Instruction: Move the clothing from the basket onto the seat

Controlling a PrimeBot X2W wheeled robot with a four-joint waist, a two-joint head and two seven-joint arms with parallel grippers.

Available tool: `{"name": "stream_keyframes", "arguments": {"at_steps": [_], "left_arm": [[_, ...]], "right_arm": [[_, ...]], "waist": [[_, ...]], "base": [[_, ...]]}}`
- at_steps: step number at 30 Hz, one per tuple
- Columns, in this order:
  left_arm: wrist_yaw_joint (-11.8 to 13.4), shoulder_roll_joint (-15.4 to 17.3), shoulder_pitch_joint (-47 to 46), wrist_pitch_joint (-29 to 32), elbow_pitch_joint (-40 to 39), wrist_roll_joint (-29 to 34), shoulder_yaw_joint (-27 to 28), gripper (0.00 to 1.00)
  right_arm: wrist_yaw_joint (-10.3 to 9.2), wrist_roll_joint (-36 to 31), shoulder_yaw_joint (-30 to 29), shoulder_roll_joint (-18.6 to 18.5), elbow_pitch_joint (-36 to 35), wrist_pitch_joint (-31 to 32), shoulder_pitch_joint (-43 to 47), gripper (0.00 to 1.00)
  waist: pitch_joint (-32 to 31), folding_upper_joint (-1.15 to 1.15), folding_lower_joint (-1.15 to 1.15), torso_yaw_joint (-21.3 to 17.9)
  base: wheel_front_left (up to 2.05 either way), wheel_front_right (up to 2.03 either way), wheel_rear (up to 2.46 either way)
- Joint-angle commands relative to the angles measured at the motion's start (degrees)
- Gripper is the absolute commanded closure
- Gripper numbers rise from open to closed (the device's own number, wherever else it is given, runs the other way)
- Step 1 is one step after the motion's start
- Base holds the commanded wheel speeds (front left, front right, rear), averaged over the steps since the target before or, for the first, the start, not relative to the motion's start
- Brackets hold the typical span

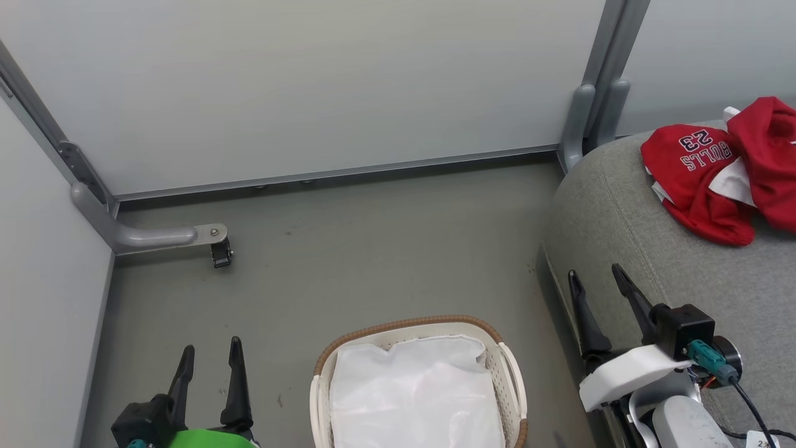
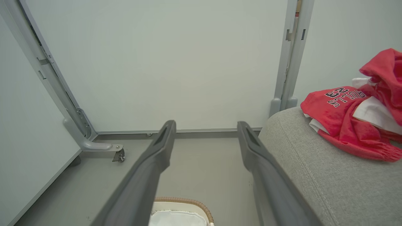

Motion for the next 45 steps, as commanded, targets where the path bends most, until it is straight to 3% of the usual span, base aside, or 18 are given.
{"name": "stream_keyframes", "arguments": {"at_steps": [1, 23, 24, 28, 45], "left_arm": [[-0.2, -0.1, 0.6, 0.0, -0.1, 0.5, 0.2, 0.00], [0.0, -0.1, -0.7, 0.0, -0.7, -1.1, -0.7, 0.00], [-0.1, -0.1, -0.1, 0.0, -0.7, -1.1, -0.8, 1.00], [-0.2, -0.1, 0.1, 0.2, 0.6, -1.8, -0.8, 1.00], [-0.8, 0.0, -2.3, 4.9, 0.5, -17.8, 1.6, 1.00]], "right_arm": [[-0.08, 0.4, -0.2, -0.2, 0.4, -0.1, 0.9, 0.00], [-0.08, 0.1, -0.6, -0.2, 2.1, -0.1, 0.9, 0.00], [0.00, 0.3, -0.5, 0.0, 1.9, 0.0, 0.5, 1.00], [0.00, 1.0, -0.5, 0.2, 3.3, 0.3, 1.1, 1.00], [-0.01, 18.8, -2.9, 0.2, 1.9, 5.0, 1.3, 1.00]], "waist": [[0.0, 0.10, 0.00, 0.0], [0.4, 0.10, 0.00, 0.9], [0.3, 0.00, 0.00, 0.9], [0.4, 0.00, 0.00, 0.9], [0.3, 0.01, 0.00, 0.6]], "base": [[0.00, 0.00, 0.00], [0.00, 0.00, 0.00], [0.00, 0.00, 0.00], [0.00, 0.00, 0.00], [0.00, 0.00, 0.00]]}}
